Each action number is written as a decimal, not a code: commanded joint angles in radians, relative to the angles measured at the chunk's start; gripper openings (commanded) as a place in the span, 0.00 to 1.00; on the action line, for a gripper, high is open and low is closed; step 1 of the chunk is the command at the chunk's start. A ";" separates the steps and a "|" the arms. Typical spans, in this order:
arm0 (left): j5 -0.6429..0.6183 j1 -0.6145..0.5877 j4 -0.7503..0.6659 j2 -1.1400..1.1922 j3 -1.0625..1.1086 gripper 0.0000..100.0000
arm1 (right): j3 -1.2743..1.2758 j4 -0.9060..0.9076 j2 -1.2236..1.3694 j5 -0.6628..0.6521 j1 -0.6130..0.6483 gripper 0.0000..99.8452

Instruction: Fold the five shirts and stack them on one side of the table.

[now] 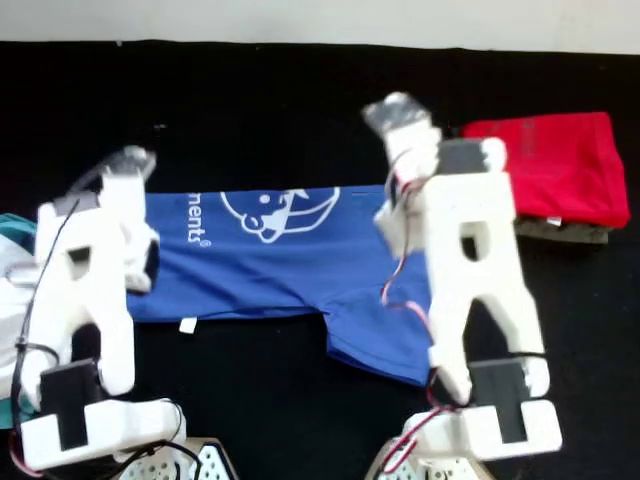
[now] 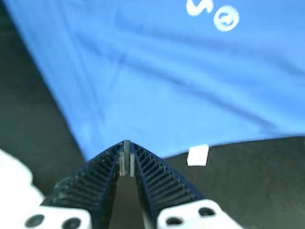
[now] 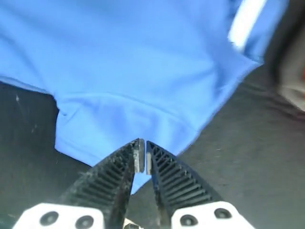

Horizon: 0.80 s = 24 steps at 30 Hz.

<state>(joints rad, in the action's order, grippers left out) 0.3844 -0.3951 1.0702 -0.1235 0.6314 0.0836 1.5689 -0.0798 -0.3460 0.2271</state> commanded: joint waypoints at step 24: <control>0.000 -0.127 -0.448 -0.050 0.321 0.01 | 0.613 -0.157 -0.297 -0.110 0.259 0.13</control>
<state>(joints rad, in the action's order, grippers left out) 0.3813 -0.4964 0.6636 -0.1741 0.9521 0.7281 1.3080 -0.2931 -0.3675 0.4572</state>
